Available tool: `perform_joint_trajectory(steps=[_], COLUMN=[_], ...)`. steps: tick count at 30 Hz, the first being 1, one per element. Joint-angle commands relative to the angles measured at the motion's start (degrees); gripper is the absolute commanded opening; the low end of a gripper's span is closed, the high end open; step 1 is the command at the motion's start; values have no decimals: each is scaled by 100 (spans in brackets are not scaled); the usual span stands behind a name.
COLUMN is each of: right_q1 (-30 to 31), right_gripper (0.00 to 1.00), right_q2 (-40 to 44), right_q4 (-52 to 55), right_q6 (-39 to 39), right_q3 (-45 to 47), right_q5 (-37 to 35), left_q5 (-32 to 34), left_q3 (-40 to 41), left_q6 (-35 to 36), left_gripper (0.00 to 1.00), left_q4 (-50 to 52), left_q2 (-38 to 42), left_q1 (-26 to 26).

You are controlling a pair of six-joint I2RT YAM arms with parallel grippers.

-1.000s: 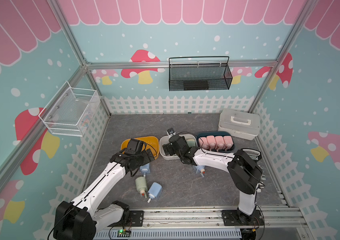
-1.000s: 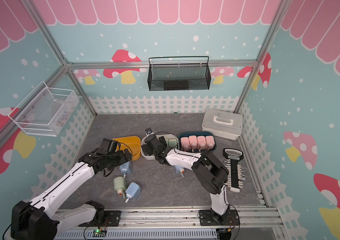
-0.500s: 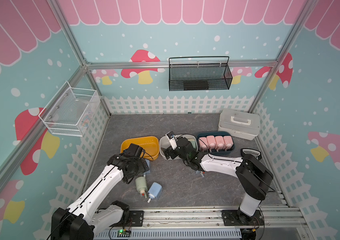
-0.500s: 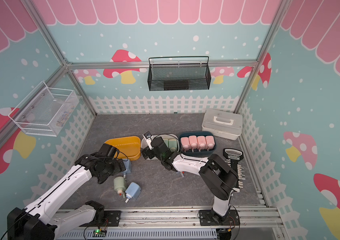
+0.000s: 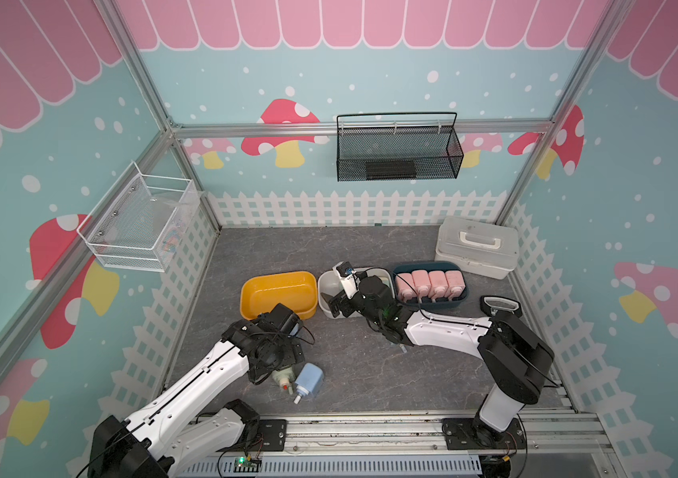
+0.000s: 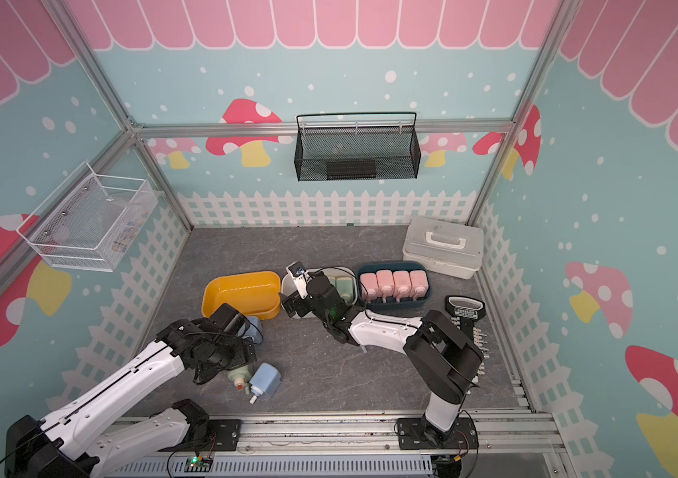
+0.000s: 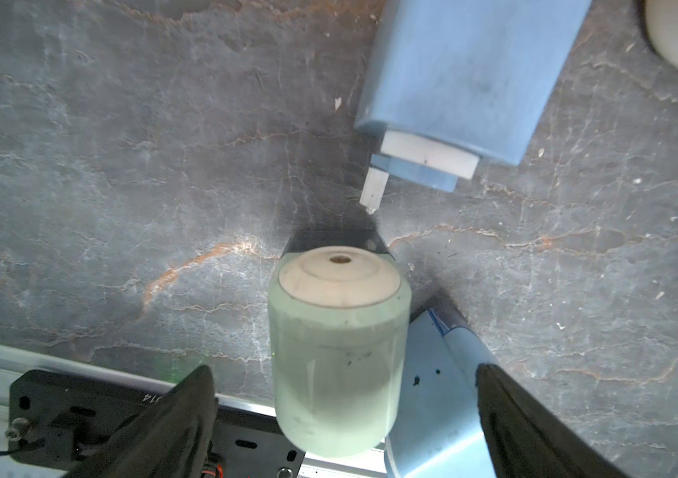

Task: Place the pencil sharpeners by color into the storage box
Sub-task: Pick up the pencil sharpener from the center of the board.

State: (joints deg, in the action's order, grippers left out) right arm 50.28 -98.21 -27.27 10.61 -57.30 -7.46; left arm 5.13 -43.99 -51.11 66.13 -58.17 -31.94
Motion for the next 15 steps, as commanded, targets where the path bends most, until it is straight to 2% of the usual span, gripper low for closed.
perform_joint_trajectory(steps=[1,9,15], right_q1=[12,8,8], right_gripper=[99,99,99], right_q2=[186,285,294], right_q4=[-173,-177,-174], right_q6=[-94,-112,-69], right_q3=[136,270,316], right_q5=[65,-58,-53], left_q5=[341,497,455], left_q3=[83,320,905], left_q6=[-406,-651,-643], left_gripper=[95,85,84], left_q4=[104,-108,-859], left_q2=[104,203,541], left_q1=[-162,-383,-521])
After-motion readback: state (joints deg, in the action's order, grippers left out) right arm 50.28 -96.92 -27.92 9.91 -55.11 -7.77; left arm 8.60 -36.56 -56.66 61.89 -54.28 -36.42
